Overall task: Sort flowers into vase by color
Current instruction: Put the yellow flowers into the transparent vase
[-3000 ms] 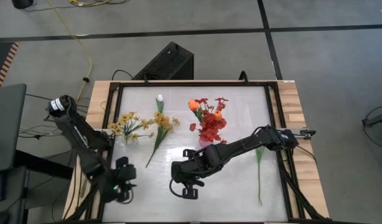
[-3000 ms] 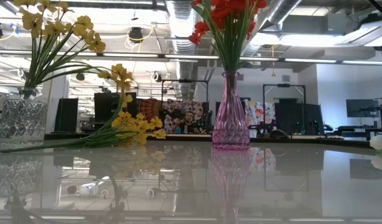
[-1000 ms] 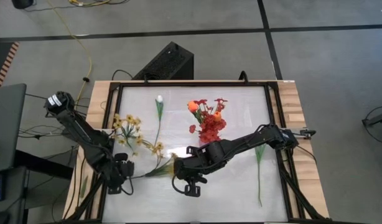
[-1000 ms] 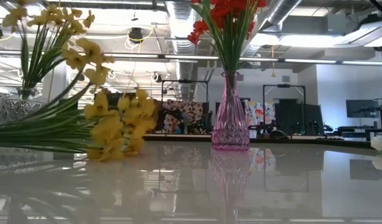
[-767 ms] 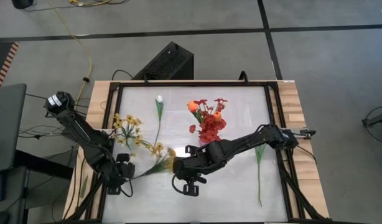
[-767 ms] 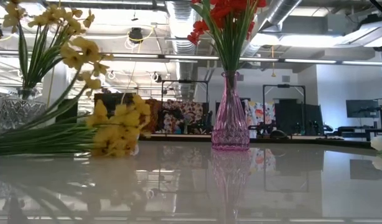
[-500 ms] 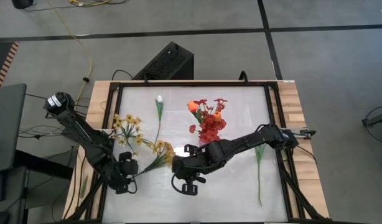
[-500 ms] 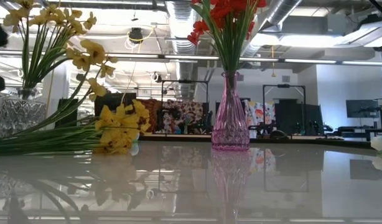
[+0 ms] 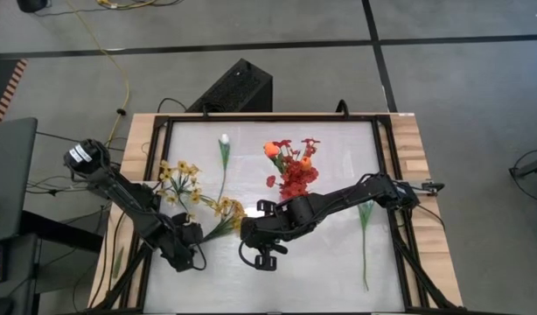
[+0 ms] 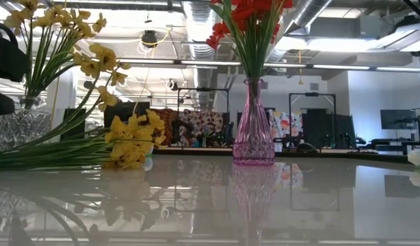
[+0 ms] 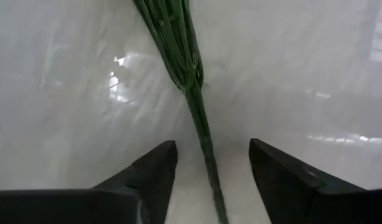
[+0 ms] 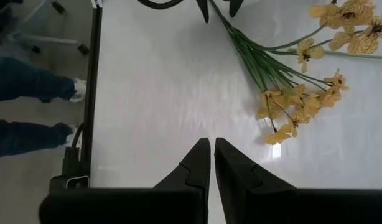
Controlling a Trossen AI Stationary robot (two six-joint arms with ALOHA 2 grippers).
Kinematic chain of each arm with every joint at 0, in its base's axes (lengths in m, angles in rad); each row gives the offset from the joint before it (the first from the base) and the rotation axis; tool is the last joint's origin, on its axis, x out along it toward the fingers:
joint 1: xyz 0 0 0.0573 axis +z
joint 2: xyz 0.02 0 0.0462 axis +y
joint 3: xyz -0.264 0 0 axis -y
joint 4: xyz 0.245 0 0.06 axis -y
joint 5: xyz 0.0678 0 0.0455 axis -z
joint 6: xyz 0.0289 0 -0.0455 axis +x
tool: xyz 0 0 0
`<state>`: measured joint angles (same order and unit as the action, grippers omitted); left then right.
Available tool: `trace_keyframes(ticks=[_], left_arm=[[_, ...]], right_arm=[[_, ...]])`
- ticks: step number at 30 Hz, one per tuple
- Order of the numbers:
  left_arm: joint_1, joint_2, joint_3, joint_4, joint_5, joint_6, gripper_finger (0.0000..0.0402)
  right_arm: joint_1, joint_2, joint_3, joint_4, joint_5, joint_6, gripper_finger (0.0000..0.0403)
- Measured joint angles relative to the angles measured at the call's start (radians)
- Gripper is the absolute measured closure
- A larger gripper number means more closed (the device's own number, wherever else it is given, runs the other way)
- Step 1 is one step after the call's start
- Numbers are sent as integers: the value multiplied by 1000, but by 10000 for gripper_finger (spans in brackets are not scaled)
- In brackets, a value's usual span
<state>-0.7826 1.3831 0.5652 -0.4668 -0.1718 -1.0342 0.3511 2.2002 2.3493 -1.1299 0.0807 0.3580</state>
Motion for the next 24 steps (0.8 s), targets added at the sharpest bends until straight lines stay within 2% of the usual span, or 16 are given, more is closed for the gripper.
trace_keyframes(ticks=[2, 6, 7, 11, 16, 20, 24], left_arm=[[1, -7, 13, -37, -15, 2, 253], [2, -8, 22, -81, -26, 2, 368], [2, -8, 22, -85, -26, -3, 383], [2, -15, 31, -100, -24, 14, 397], [3, -91, 101, -159, -18, 128, 399], [3, -174, 166, -288, -20, 238, 400], [17, -243, 220, -430, -46, 267, 401]], right_arm=[[0, 0, 0, -3, 0, -4, 351], [-2, 0, 0, -11, 0, -15, 351], [-3, 0, 0, -11, 0, -16, 351], [-8, 0, 0, -12, 0, -21, 351], [-14, 0, 0, -13, -1, -27, 351], [-18, 0, 0, -1, -4, -27, 351], [-21, 0, 0, 25, -4, -28, 351]])
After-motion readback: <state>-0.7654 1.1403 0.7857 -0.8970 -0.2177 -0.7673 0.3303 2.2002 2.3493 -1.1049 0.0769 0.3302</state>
